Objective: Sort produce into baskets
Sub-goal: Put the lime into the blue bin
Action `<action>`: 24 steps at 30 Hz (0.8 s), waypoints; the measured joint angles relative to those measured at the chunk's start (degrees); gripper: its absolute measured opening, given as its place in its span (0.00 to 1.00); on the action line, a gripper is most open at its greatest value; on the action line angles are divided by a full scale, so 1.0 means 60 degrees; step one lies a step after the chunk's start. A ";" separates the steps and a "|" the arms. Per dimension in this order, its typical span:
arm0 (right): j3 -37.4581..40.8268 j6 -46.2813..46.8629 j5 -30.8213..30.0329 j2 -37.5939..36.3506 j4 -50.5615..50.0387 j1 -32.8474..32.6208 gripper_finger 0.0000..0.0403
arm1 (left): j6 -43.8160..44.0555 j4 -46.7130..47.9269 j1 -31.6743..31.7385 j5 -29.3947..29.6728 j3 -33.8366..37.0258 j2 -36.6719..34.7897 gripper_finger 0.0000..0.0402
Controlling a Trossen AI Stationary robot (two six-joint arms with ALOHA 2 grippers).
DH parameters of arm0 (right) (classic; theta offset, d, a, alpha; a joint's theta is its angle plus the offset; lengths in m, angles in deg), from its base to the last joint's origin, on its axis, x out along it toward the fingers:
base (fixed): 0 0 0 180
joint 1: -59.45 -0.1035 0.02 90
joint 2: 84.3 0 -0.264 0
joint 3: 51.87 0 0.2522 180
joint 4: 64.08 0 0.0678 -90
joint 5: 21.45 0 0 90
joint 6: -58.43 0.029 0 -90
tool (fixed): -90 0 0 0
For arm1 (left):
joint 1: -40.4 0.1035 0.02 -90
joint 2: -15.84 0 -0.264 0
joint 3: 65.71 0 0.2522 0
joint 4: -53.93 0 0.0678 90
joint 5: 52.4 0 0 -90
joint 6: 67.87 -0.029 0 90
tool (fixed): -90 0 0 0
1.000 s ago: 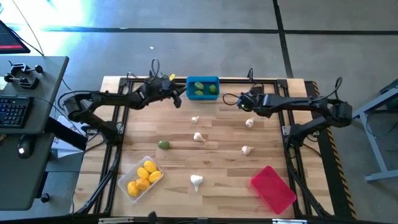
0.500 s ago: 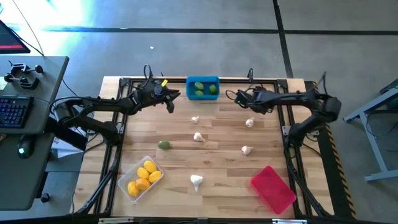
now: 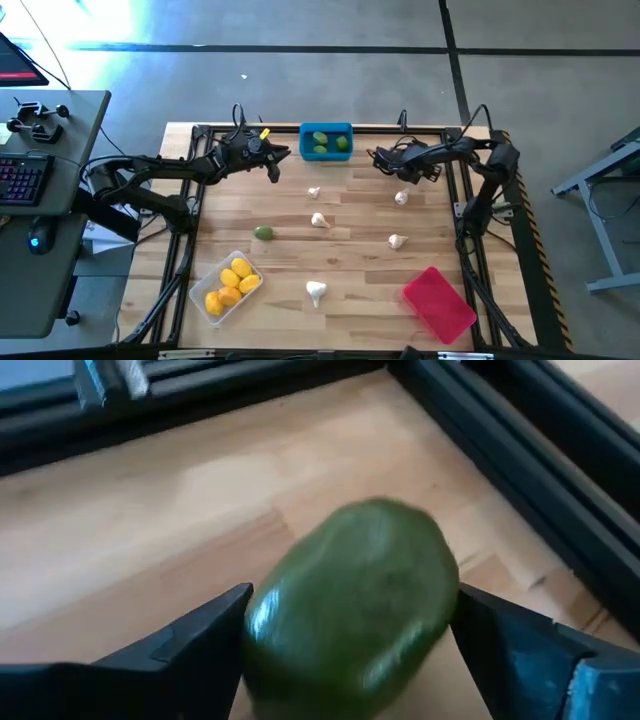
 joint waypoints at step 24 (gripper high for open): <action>0.0004 -0.7567 0.2251 -0.1863 0.5958 -0.0502 0.53 | 0.0152 -0.1887 -0.0052 0.0225 0.1102 0.0012 0.14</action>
